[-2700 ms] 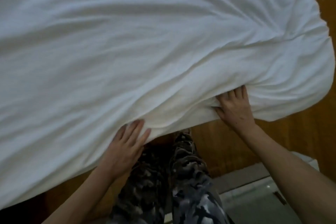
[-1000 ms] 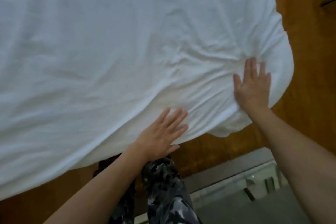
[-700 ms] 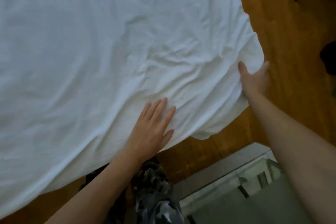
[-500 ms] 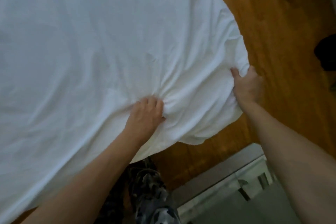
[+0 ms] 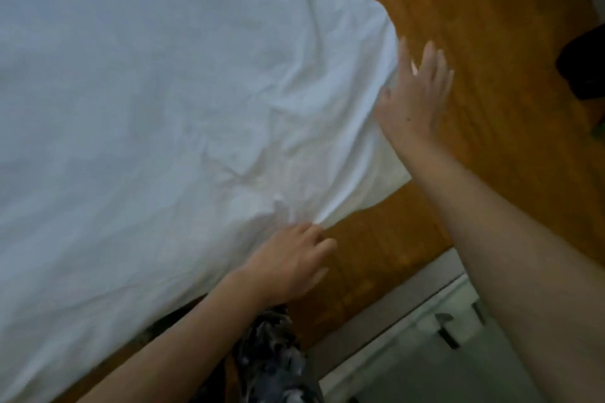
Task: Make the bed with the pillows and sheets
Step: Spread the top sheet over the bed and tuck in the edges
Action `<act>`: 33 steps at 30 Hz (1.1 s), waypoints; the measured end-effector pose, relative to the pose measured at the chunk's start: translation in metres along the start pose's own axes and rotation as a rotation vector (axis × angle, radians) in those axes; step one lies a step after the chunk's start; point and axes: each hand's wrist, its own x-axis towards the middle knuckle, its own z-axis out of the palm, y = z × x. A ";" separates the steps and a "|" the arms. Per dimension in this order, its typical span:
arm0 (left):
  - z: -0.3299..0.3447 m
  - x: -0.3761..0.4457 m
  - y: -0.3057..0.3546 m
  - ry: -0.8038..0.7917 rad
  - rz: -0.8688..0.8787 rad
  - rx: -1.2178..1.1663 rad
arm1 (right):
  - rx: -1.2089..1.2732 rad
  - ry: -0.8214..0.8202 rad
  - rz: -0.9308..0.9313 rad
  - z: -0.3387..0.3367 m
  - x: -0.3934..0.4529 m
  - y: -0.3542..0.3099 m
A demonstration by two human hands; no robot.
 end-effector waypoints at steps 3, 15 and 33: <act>-0.001 -0.011 0.002 0.325 -0.065 -0.041 | 0.118 0.172 -0.239 0.003 -0.023 -0.062; 0.001 -0.172 -0.109 0.417 -0.974 0.245 | 0.396 -0.248 0.552 0.086 -0.079 0.031; -0.022 -0.373 -0.092 0.759 -0.722 0.202 | 0.272 -0.196 -0.924 0.054 -0.247 -0.414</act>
